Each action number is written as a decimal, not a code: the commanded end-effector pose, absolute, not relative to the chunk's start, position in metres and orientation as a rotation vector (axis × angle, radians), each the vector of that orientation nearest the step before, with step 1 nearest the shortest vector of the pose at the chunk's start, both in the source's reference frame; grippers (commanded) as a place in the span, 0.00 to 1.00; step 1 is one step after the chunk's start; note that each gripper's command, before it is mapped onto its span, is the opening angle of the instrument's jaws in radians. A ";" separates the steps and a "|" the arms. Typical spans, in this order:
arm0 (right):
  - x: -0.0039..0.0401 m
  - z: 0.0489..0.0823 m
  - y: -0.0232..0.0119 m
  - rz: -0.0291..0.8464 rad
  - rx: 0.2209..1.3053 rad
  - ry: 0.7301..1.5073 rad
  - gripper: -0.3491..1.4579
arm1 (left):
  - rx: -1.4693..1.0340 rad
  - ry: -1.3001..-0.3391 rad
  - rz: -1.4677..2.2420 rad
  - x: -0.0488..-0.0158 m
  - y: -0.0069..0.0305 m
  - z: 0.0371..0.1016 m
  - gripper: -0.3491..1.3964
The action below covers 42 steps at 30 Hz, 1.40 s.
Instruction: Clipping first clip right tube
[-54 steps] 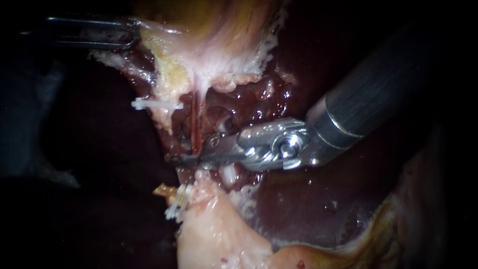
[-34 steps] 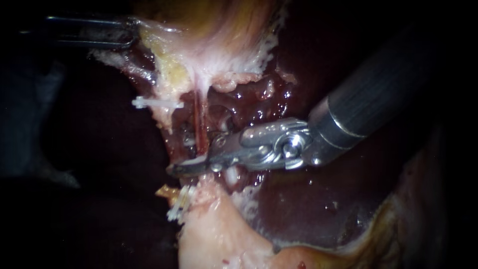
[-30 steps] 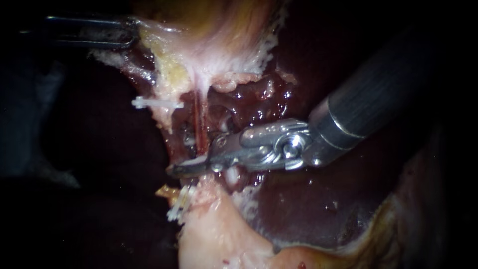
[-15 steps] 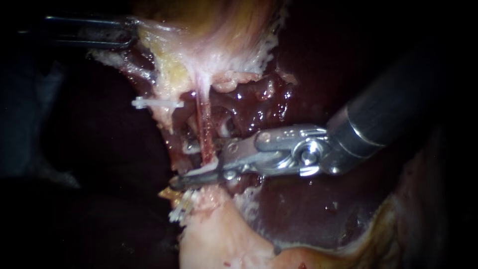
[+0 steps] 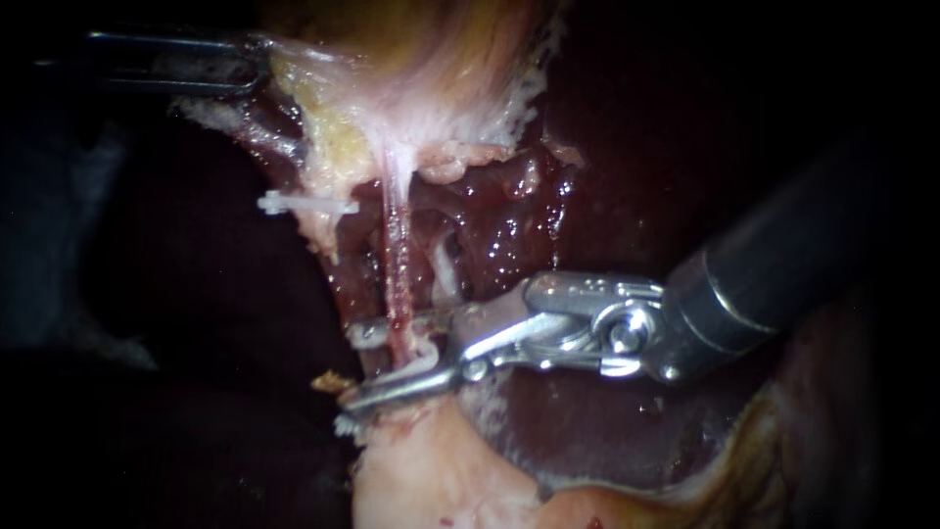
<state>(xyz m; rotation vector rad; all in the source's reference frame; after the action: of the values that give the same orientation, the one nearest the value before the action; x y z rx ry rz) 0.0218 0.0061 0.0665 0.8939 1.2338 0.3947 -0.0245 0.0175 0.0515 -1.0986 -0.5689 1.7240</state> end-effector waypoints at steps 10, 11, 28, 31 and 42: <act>0.0243 0.0670 0.0055 0.413 0.917 1.263 0.47 | -1.098 -0.568 1.724 -0.0246 0.0175 0.0516 0.00; 0.0245 0.0671 0.0054 0.417 0.919 1.260 0.47 | -1.098 -0.568 1.724 -0.0246 0.0175 0.0516 0.00; 0.0247 0.0660 0.0038 0.437 0.970 1.282 0.47 | -1.098 -0.568 1.724 -0.0246 0.0175 0.0516 0.00; 0.0245 0.0649 0.0029 0.406 1.009 1.282 0.47 | -1.099 -0.569 1.724 -0.0245 0.0175 0.0516 0.00; 0.0247 0.0622 0.0012 0.340 1.088 1.296 0.46 | -1.099 -0.569 1.724 -0.0244 0.0175 0.0516 0.00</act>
<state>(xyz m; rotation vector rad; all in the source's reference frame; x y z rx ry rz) 0.0247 0.0012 0.0620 1.0897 1.2950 0.3406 -0.0244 0.0175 0.0516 -1.0980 -0.5681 1.7245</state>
